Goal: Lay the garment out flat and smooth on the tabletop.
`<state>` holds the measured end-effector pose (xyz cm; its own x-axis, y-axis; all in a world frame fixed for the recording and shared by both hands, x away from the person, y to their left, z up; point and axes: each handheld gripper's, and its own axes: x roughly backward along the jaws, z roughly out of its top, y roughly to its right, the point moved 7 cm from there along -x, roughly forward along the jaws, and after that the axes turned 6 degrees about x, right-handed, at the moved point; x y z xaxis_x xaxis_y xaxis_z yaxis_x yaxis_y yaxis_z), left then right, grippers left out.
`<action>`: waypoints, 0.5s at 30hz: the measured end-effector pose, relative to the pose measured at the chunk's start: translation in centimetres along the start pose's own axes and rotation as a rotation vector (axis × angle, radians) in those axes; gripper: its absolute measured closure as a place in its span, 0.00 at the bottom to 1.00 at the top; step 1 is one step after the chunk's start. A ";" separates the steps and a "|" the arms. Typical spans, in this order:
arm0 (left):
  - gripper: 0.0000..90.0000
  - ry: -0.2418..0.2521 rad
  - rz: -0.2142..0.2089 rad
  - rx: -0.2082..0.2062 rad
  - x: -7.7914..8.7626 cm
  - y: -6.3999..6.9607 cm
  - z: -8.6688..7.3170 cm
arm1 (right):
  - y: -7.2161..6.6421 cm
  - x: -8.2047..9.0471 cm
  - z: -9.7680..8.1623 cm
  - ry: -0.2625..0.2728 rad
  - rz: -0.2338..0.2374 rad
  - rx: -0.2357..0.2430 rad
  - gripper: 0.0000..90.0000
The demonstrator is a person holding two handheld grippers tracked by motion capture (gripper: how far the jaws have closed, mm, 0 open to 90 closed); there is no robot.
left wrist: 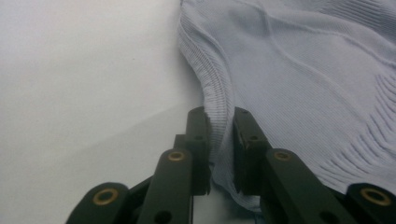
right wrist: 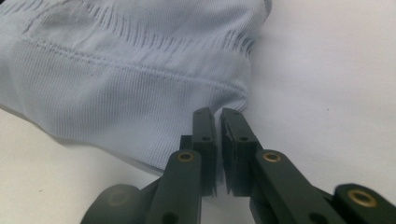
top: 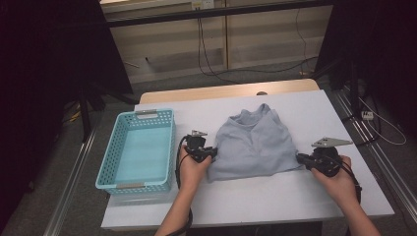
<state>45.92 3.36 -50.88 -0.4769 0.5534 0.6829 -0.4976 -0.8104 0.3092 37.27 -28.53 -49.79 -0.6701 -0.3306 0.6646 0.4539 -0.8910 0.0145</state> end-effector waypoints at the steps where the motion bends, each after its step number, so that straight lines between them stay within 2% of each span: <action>1: 0.90 -0.006 -0.001 0.004 0.1 0.1 0.1 | 0.0 0.1 0.1 0.005 -0.001 0.000 0.94; 6: 0.91 0.018 -0.004 0.006 1.2 -0.1 1.4 | 0.3 0.6 0.4 0.030 0.006 -0.024 0.95; 9: 0.91 0.023 0.001 -0.007 1.5 -0.2 2.2 | 0.5 0.8 0.7 0.053 0.016 -0.042 0.96; 10: 0.91 0.032 0.008 -0.020 1.5 -0.2 2.5 | 0.5 0.9 0.8 0.057 0.015 -0.039 0.96; 15: 0.92 0.049 0.032 -0.032 1.2 -1.1 3.4 | 0.4 0.6 1.1 0.064 0.011 -0.030 0.97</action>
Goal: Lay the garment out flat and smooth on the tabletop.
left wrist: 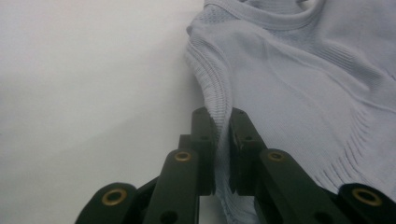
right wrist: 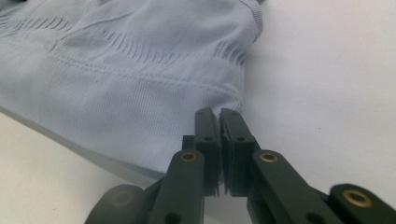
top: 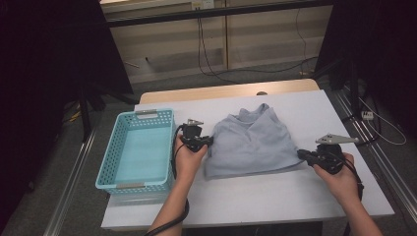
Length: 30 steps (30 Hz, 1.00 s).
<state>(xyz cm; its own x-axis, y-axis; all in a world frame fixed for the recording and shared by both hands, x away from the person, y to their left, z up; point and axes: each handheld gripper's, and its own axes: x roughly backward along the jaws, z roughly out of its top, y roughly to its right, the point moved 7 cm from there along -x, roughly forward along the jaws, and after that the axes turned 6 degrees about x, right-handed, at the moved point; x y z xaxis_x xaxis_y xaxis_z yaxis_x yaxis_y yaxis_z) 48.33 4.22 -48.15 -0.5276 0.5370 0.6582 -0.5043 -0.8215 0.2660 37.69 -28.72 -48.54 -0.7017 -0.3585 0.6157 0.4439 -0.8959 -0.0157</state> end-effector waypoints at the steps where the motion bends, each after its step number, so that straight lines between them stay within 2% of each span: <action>1: 0.92 0.003 0.004 -0.001 -0.1 -0.2 0.1 | -0.1 -0.1 0.0 0.001 0.003 0.002 0.97; 4: 0.92 0.012 0.015 0.003 -0.6 -1.0 0.2 | -0.4 -0.4 0.2 0.002 0.013 0.007 0.96; 8: 0.92 0.021 0.055 0.000 -1.2 -1.8 0.3 | -0.9 -1.1 0.4 -0.003 0.023 0.016 0.96; 11: 0.92 0.012 0.073 -0.001 -1.6 -2.3 0.3 | -1.5 -1.8 0.5 -0.015 0.023 0.033 0.96; 16: 0.92 0.013 0.058 -0.006 -1.6 -2.3 0.1 | -2.0 -2.7 0.3 -0.046 0.017 0.062 0.96; 17: 0.91 0.014 0.050 0.004 -1.6 -2.2 0.0 | -2.0 -2.8 0.2 -0.052 0.014 0.068 0.96; 18: 0.91 0.002 0.042 0.000 -1.4 -2.2 -0.1 | -1.9 -2.7 0.1 -0.060 0.009 0.066 0.96; 20: 0.87 0.013 0.035 0.002 -1.2 -2.0 -0.1 | -1.4 -2.5 0.0 -0.065 0.000 0.059 0.97; 22: 0.80 0.012 0.025 0.006 -0.8 -1.8 -0.1 | -0.9 -2.1 -0.3 -0.065 -0.002 0.040 0.97; 26: 0.69 0.034 0.037 0.013 0.1 -1.7 -0.1 | 0.2 -1.2 -0.9 -0.067 -0.013 0.002 0.97; 30: 0.64 0.038 0.052 0.016 0.7 -1.7 -0.3 | 0.5 -1.1 -1.6 -0.100 -0.025 0.000 0.97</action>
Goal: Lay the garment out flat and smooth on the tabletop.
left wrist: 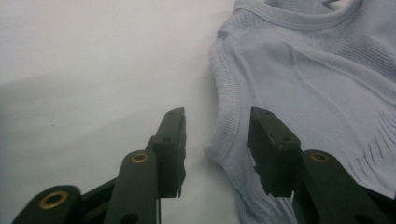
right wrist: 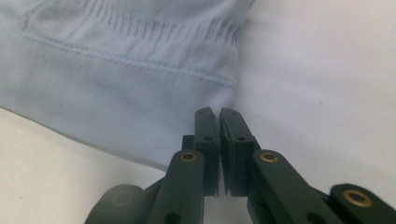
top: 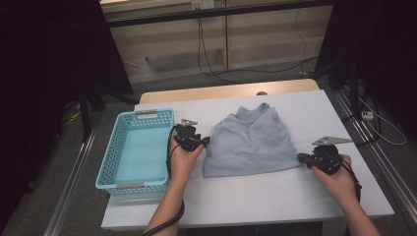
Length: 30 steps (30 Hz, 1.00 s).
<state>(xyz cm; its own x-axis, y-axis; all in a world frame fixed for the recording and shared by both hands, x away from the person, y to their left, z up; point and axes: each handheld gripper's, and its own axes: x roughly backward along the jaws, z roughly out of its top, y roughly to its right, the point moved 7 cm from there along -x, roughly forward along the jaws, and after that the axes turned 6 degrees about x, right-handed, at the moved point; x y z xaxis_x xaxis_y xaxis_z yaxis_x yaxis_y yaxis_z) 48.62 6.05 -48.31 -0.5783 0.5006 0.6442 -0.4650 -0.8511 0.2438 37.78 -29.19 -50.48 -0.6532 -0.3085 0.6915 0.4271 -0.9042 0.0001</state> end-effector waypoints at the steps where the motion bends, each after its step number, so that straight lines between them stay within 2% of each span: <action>1: 0.64 -0.006 0.001 0.000 0.2 0.0 -0.1 | 0.1 0.0 -0.1 -0.015 -0.013 0.005 0.97; 5: 0.63 -0.024 -0.022 0.019 0.5 0.4 -0.6 | -0.2 0.3 -0.1 0.003 -0.001 0.020 0.97; 9: 0.61 -0.026 -0.032 0.024 0.6 0.7 -1.4 | -0.2 0.5 -0.1 0.017 0.012 0.006 0.97; 12: 0.62 -0.052 -0.046 0.033 0.3 0.9 -2.2 | -0.3 0.5 0.0 0.018 0.014 0.009 0.97; 14: 0.69 -0.063 -0.069 0.057 -0.1 1.0 -2.6 | -0.5 0.4 0.0 0.013 0.016 0.019 0.97; 19: 0.76 -0.097 -0.056 0.058 -1.3 0.9 -3.0 | -0.6 0.3 0.0 0.011 0.013 0.028 0.98; 25: 0.91 -0.125 -0.059 0.074 -1.7 0.9 -2.7 | -0.4 -0.1 -0.1 0.011 0.020 0.020 0.99; 30: 0.95 -0.128 -0.064 0.086 -1.2 0.8 -2.3 | -0.5 -0.1 -0.2 0.009 0.019 0.030 0.99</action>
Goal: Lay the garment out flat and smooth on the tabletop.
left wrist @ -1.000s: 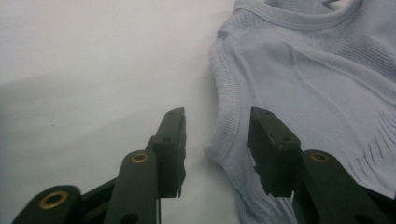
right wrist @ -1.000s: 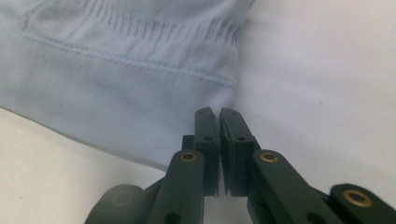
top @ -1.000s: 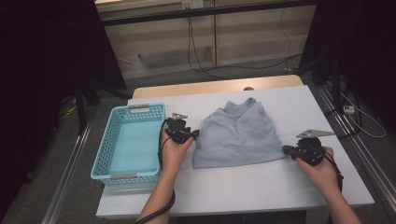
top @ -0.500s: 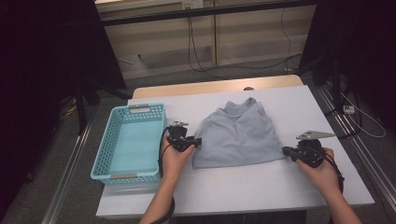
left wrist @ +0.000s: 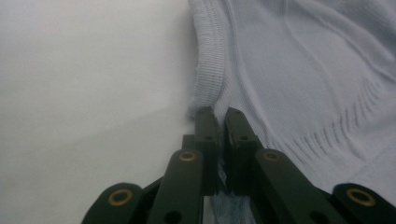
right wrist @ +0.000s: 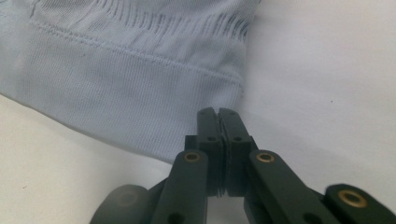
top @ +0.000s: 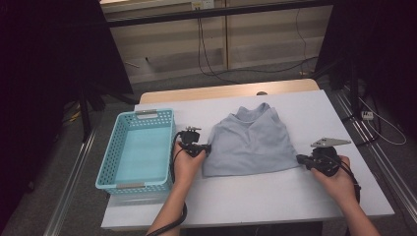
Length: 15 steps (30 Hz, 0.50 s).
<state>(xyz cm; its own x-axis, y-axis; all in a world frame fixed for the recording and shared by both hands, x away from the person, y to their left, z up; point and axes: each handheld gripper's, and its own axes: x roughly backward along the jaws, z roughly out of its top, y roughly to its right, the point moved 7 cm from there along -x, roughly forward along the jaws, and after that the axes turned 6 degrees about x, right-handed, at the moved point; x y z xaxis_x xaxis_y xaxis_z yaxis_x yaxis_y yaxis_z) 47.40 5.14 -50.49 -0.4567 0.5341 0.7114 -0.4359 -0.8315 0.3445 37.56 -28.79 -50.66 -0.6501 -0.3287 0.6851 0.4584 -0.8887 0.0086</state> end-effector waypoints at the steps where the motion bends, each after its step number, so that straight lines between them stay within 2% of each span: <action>1: 0.95 0.003 -0.004 0.004 0.2 -0.1 0.2 | 0.0 0.0 0.0 0.001 0.002 -0.001 0.99; 5: 0.95 0.007 -0.017 0.019 1.2 -0.3 0.9 | 0.1 -0.1 -0.1 0.002 0.016 -0.017 1.00; 10: 0.96 0.012 -0.006 0.027 1.8 -0.7 1.7 | 0.1 -0.2 -0.2 -0.004 0.016 -0.009 1.00; 14: 0.96 -0.009 -0.004 0.019 1.9 -1.1 1.7 | 0.1 -0.2 -0.1 -0.004 0.016 -0.014 1.00; 15: 0.96 -0.002 0.000 0.022 1.8 -1.1 1.6 | 0.1 -0.2 -0.1 -0.003 0.017 -0.016 1.00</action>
<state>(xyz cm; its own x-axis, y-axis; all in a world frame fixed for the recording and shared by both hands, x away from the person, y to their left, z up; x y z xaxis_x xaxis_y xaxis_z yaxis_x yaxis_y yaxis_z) 48.34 6.75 -48.62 -0.4556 0.5337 0.7125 -0.4185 -0.8348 0.3577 37.62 -28.87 -50.87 -0.6403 -0.3426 0.6875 0.4593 -0.8882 -0.0148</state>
